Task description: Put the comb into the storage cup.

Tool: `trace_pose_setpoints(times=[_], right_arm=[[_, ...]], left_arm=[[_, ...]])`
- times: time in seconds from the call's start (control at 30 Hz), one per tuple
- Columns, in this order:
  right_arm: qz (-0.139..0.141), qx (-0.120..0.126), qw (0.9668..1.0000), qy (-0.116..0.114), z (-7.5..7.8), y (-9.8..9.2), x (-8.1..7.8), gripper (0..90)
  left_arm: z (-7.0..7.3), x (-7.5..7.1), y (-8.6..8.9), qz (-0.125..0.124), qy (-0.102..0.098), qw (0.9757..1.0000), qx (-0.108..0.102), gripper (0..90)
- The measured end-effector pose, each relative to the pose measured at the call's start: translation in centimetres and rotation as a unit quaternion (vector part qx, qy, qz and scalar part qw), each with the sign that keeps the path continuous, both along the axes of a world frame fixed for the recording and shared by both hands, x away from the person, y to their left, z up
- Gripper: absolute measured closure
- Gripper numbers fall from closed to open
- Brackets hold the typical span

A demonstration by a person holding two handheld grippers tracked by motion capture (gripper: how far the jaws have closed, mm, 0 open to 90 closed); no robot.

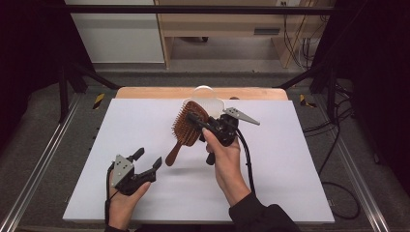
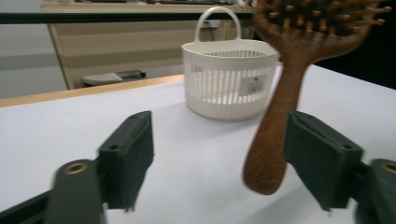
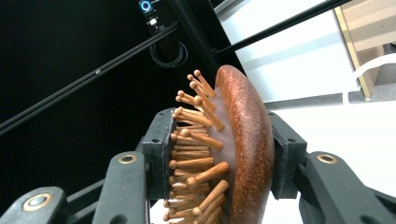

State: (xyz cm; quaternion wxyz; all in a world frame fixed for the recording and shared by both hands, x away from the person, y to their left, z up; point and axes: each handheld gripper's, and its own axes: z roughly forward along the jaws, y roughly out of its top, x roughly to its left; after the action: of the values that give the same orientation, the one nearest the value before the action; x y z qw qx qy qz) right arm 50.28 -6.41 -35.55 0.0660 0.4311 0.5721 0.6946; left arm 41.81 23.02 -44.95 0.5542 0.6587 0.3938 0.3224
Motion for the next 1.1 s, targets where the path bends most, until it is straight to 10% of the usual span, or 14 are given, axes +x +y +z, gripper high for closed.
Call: trace_pose_setpoints(times=[0.33, 1.1], right_arm=[[-0.018, 0.001, 0.9998, -0.005, 0.1, -0.8, 0.9, 51.5], [-0.047, 0.016, 0.9988, 0.000, 2.1, -1.0, 2.9, 51.2]], left_arm=[[-0.5, 0.1, 1.8, 0.040, 0.004, 0.9992, -0.007, 7.1], [-1.2, -1.5, 5.7, 0.082, -0.005, 0.9964, -0.022, 4.1]])
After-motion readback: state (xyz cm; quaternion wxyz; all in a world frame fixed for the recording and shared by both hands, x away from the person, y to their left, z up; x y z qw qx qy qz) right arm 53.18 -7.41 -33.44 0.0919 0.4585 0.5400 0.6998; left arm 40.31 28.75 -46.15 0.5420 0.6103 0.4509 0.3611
